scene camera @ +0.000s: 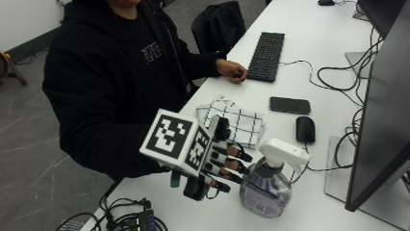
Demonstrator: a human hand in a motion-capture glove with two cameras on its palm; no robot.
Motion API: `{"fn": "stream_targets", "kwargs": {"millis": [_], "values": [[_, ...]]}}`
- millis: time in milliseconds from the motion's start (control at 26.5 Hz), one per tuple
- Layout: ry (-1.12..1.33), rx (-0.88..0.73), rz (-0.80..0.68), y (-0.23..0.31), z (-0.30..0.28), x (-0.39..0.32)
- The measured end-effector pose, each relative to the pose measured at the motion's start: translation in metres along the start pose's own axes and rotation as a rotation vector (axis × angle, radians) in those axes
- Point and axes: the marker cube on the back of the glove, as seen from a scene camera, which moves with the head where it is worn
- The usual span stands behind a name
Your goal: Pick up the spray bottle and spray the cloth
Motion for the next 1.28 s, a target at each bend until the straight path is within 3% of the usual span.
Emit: {"fn": "stream_targets", "kwargs": {"millis": [453,906,1283], "values": [[-0.281,0.045,0.124,-0.080,0.017,0.003],[-0.642,0.391,0.201,-0.113,0.043,-0.008],[-0.668,0.533,0.181,-0.124,0.047,-0.010]]}}
